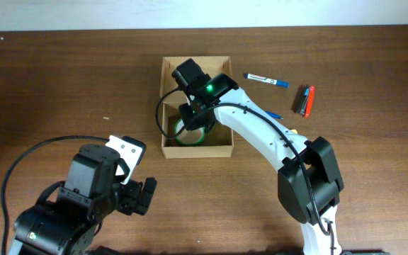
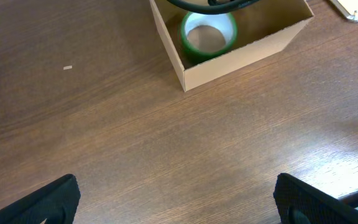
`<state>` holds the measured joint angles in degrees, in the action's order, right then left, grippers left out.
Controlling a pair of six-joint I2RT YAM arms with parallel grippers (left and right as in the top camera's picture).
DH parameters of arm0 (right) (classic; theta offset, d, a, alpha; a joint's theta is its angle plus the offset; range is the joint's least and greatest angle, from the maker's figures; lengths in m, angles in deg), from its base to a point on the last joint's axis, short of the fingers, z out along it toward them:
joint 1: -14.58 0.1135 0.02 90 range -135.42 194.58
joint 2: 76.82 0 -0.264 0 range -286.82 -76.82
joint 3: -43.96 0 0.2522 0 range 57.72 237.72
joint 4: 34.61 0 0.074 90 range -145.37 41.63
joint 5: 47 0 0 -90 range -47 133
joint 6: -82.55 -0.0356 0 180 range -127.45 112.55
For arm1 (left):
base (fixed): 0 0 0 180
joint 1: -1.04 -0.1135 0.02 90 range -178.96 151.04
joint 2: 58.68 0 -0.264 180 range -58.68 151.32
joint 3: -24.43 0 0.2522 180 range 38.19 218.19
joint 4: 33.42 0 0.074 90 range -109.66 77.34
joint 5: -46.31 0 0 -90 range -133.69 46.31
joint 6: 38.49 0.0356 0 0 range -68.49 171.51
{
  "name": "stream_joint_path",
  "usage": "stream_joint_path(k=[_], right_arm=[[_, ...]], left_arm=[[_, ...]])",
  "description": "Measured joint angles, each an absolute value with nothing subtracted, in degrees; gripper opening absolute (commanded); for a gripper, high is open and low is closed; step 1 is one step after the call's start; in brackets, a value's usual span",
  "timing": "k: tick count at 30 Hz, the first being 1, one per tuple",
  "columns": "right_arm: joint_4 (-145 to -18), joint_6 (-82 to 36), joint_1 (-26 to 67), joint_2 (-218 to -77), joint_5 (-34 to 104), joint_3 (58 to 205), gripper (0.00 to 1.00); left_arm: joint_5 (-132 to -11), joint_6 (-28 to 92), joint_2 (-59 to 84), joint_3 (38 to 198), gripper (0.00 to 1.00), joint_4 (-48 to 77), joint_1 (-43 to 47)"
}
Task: Pack container
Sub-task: 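Lower the tape into the box, open the right gripper, withdraw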
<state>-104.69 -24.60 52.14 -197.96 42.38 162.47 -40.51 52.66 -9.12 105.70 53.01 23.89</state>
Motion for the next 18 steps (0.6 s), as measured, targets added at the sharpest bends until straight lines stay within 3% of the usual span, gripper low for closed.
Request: stream_joint_path(k=[18], right_arm=[[-112.97,-20.95,49.91,-193.88,42.05,170.60,0.37]], left_arm=[[-40.49,52.66,-9.12,105.70,1.00,53.01,23.89]])
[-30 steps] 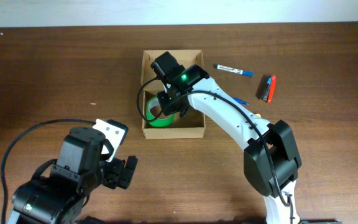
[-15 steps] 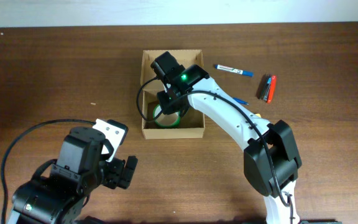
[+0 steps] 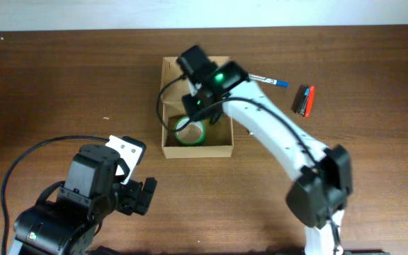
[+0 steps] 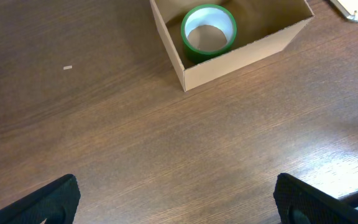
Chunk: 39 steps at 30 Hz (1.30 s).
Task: Pack container
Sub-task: 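Lower the tape into the box, open the right gripper, withdraw, then move the right gripper down over the yellow sticky-note pad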
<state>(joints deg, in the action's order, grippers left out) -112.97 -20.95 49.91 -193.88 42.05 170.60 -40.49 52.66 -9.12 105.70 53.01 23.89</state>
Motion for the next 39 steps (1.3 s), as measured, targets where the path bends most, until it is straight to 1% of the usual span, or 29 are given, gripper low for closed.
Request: stream_joint_path(k=[6,8,15,20,23,27,30,35,36,38,39], right_arm=[[-115.02,-20.20,41.94,-187.36,42.69,172.43,0.37],[-116.77,-19.68,37.72,-186.64,42.95,172.72,0.37],[-123.50,-15.74,27.62,-186.71,43.58,172.69,0.37],[-130.06,-12.29,24.25,-186.73,43.60,172.67,0.27],[-131.70,-10.83,23.84,-186.71,43.58,172.32,0.19],[-130.30,-10.04,23.84,-186.20,43.34,167.95,0.17],[-126.63,-9.95,23.82,-184.08,43.34,159.80,0.19],[-118.15,-9.58,23.60,-174.51,43.30,143.19,0.33],[-116.01,-9.60,23.55,-171.49,43.30,139.93,0.38],[-113.49,-9.41,23.55,-167.74,43.30,136.08,0.40],[-112.71,-9.21,23.55,-165.96,43.34,134.18,0.43]], left_arm=[[-40.51,52.66,-9.12,105.70,1.00,53.01,23.89],[-40.49,52.66,-9.12,105.70,0.99,53.01,23.89],[-40.51,52.66,-9.12,105.70,1.00,53.01,23.89],[-40.49,52.66,-9.12,105.70,1.00,53.01,23.89],[-40.49,52.66,-9.12,105.70,0.99,53.01,23.89],[-40.49,52.66,-9.12,105.70,1.00,52.98,23.89],[-40.49,52.66,-9.12,105.70,1.00,52.98,23.89],[-40.49,52.66,-9.08,105.70,1.00,52.98,23.89],[-40.51,52.66,-9.08,105.70,1.00,53.03,23.89],[-40.49,52.66,-9.08,105.70,1.00,53.05,23.89],[-40.49,52.66,-9.08,105.70,1.00,53.01,23.89]])
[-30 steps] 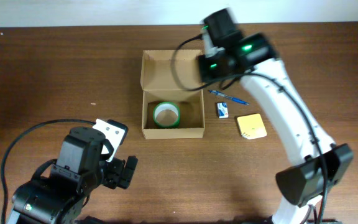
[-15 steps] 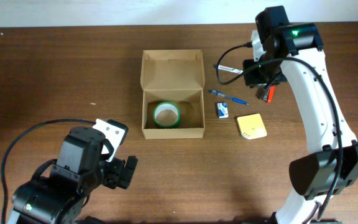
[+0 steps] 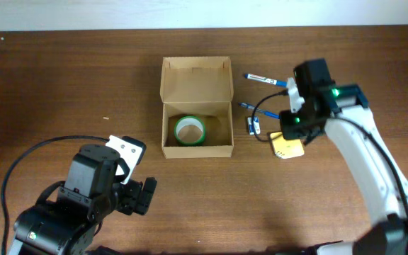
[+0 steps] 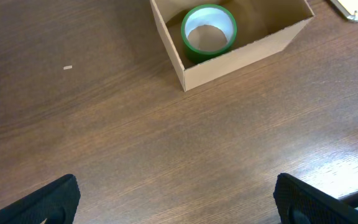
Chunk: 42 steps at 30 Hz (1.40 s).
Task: Pack container
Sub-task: 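Move the right gripper down over the yellow sticky-note pad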
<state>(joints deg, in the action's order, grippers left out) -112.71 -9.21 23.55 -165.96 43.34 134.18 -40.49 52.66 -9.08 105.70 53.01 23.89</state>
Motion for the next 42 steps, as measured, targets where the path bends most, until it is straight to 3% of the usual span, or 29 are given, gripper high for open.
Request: stream_joint_path(k=[6,11,29,42], right_arm=[[-106.76,-7.90,23.49,-164.59,43.54,127.28,0.81],[-102.11,-6.61,23.44,-165.59,44.50,125.09,1.00],[-97.19,-2.98,22.88,-178.86,47.67,125.00,0.99],[-95.86,2.27,12.76,-181.57,37.99,124.81,0.99]], left_arm=[[-40.51,52.66,-9.08,105.70,1.00,53.01,23.89],[-40.49,52.66,-9.08,105.70,1.00,53.01,23.89],[-40.51,52.66,-9.08,105.70,0.99,53.01,23.89],[-40.51,52.66,-9.08,105.70,1.00,53.01,23.89]])
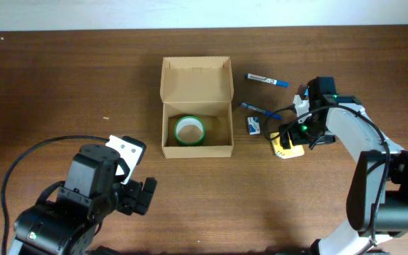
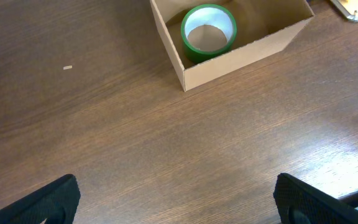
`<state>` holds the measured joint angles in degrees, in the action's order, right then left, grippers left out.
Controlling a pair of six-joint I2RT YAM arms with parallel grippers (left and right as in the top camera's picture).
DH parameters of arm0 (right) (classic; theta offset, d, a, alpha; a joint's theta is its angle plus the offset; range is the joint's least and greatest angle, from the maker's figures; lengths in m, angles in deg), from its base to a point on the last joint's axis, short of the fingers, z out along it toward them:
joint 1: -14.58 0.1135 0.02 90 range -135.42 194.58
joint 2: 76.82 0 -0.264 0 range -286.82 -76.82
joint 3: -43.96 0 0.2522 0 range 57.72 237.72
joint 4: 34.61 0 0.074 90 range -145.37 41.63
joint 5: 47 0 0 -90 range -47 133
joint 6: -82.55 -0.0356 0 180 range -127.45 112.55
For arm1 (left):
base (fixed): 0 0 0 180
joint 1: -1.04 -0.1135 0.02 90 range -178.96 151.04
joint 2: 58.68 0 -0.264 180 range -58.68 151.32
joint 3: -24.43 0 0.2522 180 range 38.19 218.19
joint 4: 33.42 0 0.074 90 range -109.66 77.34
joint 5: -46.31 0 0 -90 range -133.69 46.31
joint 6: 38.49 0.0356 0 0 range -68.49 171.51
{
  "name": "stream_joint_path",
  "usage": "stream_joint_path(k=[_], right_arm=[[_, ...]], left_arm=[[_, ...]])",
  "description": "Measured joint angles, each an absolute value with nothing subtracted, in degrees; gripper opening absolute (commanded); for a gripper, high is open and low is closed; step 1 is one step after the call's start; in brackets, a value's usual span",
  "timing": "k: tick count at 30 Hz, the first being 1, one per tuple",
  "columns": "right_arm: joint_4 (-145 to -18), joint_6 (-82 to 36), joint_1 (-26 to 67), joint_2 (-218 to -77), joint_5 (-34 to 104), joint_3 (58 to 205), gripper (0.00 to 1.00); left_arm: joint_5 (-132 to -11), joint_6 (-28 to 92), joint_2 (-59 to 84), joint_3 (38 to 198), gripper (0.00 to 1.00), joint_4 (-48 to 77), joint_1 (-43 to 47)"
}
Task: Pack container
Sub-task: 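Move the right gripper down over the yellow sticky-note pad, then close the right gripper on the yellow sticky-note pad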
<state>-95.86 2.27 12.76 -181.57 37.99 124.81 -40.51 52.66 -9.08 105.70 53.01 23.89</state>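
The open cardboard box [image 1: 197, 106] stands mid-table with a green tape roll [image 1: 189, 129] in its front left corner; the left wrist view also shows the roll [image 2: 208, 31] in the box [image 2: 229, 56]. My right gripper [image 1: 289, 139] is down on a yellow sticky-note pad [image 1: 287, 149] to the right of the box; its fingers are too small to read. My left gripper [image 2: 176, 202] hangs open over bare wood in front of the box, holding nothing, and shows at the lower left [image 1: 142, 195] from overhead.
A blue marker [image 1: 266, 79], a blue pen [image 1: 259, 109] and a small white-and-blue item [image 1: 253, 125] lie between the box and the right arm. The box lid flap [image 1: 196, 69] stands open at the far side.
My right gripper has come down and slightly left from above the yellow pad onto it. The small white-and-blue item lies a little differently. The left arm has not moved.
My right gripper was inside the box at the green tape roll. Then it was higher, with the roll lying free in the box. Later it was over the yellow pad right of the box, and now it is down at that pad. The left arm stayed put.
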Motion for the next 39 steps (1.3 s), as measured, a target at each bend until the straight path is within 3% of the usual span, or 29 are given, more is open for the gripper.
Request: stream_joint_path(k=[39], right_arm=[[-87.48,1.35,17.74,-182.42,40.61,120.37,0.99]], left_arm=[[-40.51,52.66,-9.08,105.70,1.00,53.01,23.89]])
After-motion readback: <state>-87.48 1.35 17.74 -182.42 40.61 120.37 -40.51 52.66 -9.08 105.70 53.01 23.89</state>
